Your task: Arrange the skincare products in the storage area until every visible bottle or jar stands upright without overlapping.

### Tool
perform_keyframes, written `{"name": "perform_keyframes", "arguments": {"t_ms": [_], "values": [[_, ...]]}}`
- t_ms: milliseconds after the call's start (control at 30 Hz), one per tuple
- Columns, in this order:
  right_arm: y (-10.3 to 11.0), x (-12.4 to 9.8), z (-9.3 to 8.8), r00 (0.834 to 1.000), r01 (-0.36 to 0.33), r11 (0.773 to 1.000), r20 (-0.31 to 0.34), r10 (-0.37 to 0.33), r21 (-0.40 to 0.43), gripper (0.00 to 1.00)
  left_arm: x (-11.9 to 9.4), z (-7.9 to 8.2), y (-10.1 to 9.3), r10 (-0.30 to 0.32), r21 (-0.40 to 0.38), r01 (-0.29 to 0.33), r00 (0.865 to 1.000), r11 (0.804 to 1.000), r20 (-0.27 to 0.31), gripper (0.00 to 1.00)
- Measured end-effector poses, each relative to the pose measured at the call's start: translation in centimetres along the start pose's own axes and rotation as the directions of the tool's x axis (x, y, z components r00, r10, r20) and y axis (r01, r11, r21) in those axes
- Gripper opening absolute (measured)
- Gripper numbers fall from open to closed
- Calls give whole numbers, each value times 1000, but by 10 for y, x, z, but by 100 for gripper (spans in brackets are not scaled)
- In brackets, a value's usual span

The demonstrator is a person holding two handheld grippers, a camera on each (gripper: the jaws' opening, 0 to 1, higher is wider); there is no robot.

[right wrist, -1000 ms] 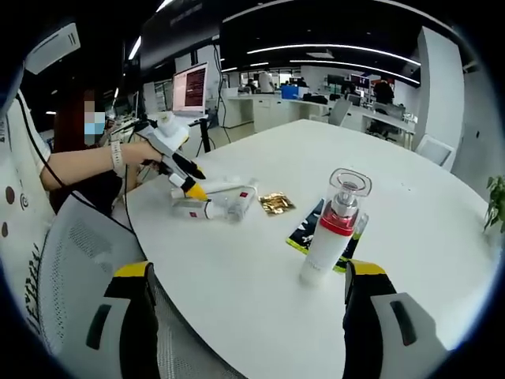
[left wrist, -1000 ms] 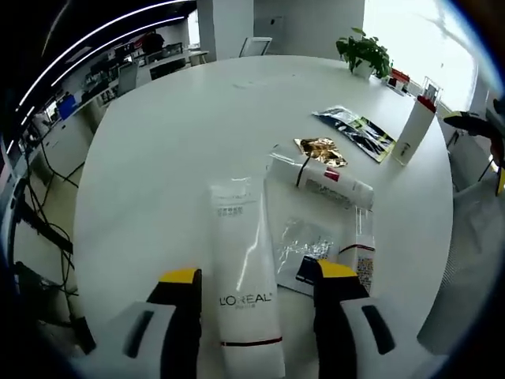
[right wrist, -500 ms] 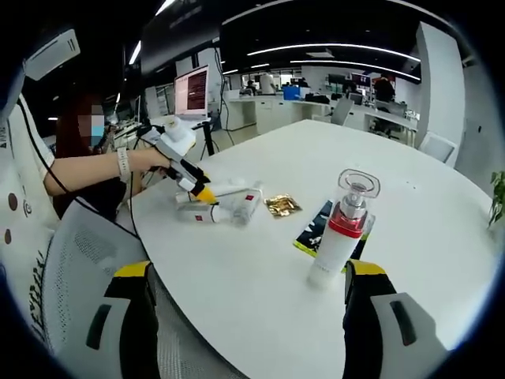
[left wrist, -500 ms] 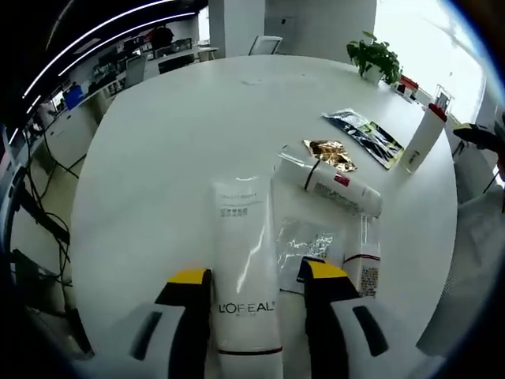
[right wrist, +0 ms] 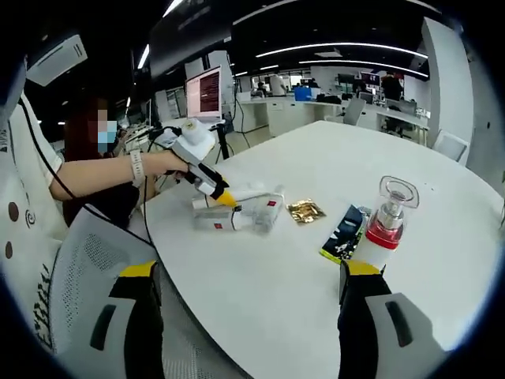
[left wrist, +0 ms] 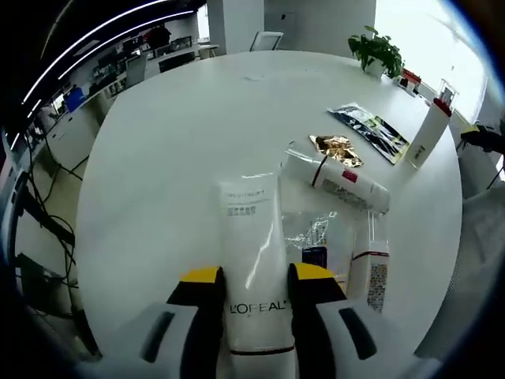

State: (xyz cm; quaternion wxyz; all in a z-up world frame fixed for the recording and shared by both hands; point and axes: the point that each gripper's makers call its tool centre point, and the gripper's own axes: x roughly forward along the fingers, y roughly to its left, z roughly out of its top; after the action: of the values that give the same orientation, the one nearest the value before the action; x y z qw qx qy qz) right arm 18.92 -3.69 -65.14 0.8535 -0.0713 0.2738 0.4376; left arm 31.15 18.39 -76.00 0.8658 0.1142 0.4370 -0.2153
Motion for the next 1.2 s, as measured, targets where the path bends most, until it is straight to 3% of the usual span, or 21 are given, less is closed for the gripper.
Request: {"name": "perform_keyframes", "arguments": {"t_ms": [333, 533, 767, 933, 1200], "values": [[17, 19, 11, 997, -65, 996, 50, 62, 67, 80, -2, 1, 2, 21, -52, -16, 996, 999, 84, 26], [25, 25, 14, 994, -88, 993, 68, 82, 84, 76, -4, 0, 2, 15, -54, -10, 995, 998, 94, 25], [31, 32, 17, 989, -131, 985, 81, 122, 112, 70, -23, -3, 1, 6, -84, 6, 991, 996, 136, 24], [37, 34, 20, 983, -166, 975, 107, 151, 150, 65, -39, 3, -4, 4, -73, 9, 983, 997, 182, 24], [38, 34, 24, 979, -176, 970, 132, 155, 170, 61, -71, 31, -24, -8, -31, 17, 964, 999, 267, 25]]}}
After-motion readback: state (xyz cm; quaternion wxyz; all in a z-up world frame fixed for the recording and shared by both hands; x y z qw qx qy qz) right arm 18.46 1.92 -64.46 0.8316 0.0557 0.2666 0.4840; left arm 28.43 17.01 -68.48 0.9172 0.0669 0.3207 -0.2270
